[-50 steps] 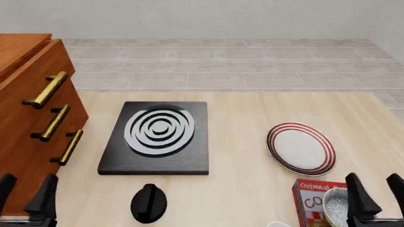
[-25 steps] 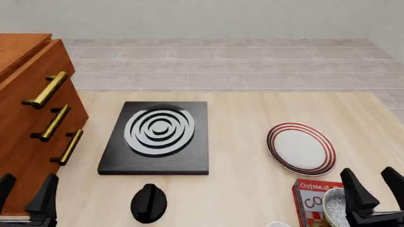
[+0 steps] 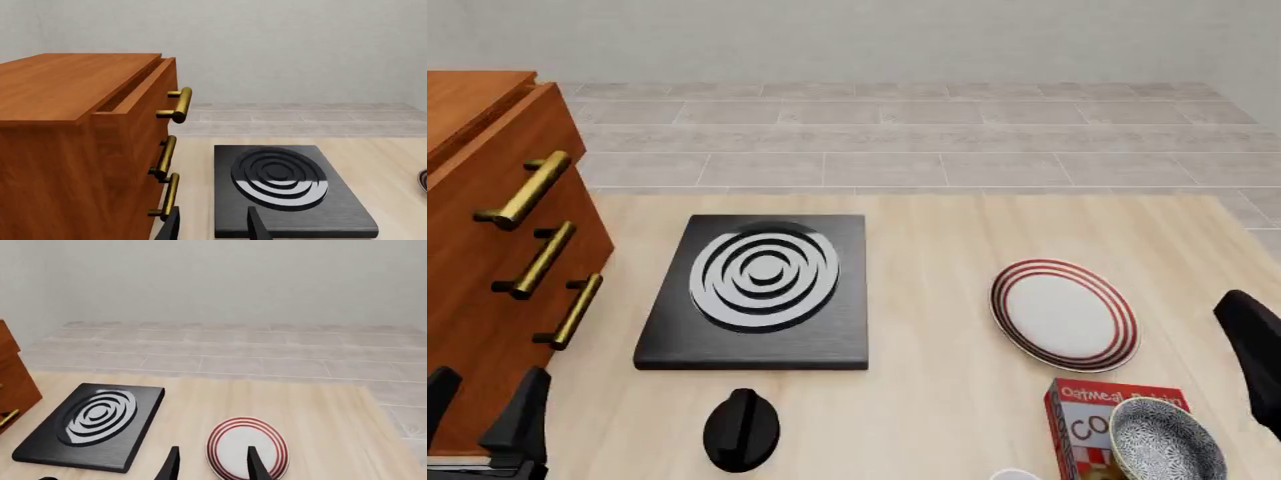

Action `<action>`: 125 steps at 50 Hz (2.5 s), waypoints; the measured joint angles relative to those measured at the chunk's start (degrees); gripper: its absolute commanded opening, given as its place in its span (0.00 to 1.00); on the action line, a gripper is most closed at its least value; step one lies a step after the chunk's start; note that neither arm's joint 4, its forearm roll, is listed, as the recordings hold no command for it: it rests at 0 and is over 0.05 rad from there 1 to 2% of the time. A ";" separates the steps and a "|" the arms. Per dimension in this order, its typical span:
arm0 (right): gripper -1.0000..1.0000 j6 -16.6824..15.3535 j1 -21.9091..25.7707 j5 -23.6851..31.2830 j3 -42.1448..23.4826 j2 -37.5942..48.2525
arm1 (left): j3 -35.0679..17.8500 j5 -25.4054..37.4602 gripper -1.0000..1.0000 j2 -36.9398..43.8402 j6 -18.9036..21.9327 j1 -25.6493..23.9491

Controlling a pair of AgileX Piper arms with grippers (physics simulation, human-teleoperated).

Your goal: Pick the akita bowl on the cookies box and place it on the plate.

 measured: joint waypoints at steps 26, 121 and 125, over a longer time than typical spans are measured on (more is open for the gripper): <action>1.00 -3.33 0.13 14.52 -13.97 9.87 | 0.00 0.00 1.00 0.00 0.00 0.00; 1.00 -7.00 -4.21 39.43 -12.46 16.55 | 0.00 0.00 1.00 0.00 0.00 0.00; 1.00 -7.24 -3.93 39.10 -12.53 16.65 | 0.00 0.00 1.00 0.00 0.00 0.00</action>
